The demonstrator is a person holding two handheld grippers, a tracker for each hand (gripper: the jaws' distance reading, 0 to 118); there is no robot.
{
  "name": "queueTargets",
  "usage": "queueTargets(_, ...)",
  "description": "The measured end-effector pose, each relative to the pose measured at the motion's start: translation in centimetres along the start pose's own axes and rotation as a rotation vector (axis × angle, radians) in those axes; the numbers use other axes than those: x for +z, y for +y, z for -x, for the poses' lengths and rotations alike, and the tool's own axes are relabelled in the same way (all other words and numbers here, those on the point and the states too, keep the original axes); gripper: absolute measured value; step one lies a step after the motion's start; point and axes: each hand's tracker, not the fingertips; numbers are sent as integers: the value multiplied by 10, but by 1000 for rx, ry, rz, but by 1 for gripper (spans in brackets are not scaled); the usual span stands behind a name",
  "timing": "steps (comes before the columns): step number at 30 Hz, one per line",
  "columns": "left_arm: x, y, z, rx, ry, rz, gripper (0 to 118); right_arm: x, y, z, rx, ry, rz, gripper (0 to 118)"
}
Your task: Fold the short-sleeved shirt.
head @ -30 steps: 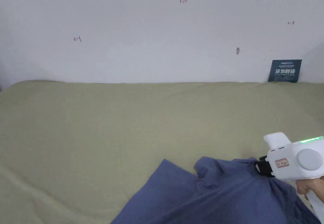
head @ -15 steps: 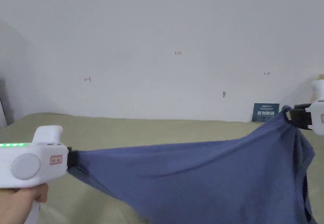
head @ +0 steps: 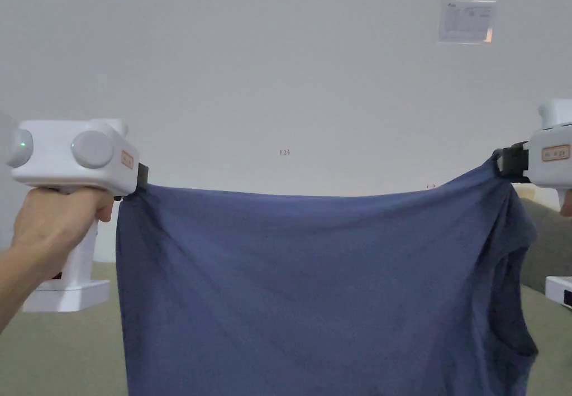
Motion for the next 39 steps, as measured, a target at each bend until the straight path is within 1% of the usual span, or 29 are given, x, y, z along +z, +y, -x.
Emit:
queueTargets(6,-29,43,-1,29,39,-24,1,-51,29,3,23,-14,9,2)
queueTargets(8,-40,58,-4,26,54,-35,1,-73,43,5,23,-25,23,2)
queueTargets(10,-48,73,-11,2,75,-45,1,-90,57,4,8,-11,5,2)
queueTargets(14,-75,101,-18,6,96,-53,1,-128,76,6,23,-38,-1,2)
queueTargets(19,-114,121,-29,-11,121,-81,1,-173,90,7,-12,-54,-23,2)
queueTargets(22,-143,124,-33,-14,131,-81,1,-198,93,14,16,-71,-29,2)
queueTargets(24,-164,122,-36,-10,146,-81,1,-215,90,16,-1,-69,-32,2)
queueTargets(26,-185,117,-38,-3,167,-64,1,-233,83,21,8,-79,-14,2)
queueTargets(28,-204,108,-39,-3,156,-71,1,-248,70,24,15,-93,-12,2)
queueTargets(30,-221,97,-42,-17,164,-51,1,-263,59,25,17,-93,30,2)
queueTargets(31,-231,90,-42,-19,157,-43,1,-270,50,25,15,-88,34,2)
queueTargets(32,-241,82,-44,-31,164,-25,1,-277,42,27,13,-106,59,2)
queueTargets(33,-248,75,-46,-43,164,-10,1,-281,33,26,4,-94,51,2)
queueTargets(36,-268,47,-47,-25,150,25,1,-297,3,25,10,-85,107,2)
queueTargets(37,-275,36,-49,-39,151,48,1,-300,-11,24,19,-100,124,2)
queueTargets(39,-283,11,-49,-62,152,72,1,-302,-39,19,21,-81,162,2)
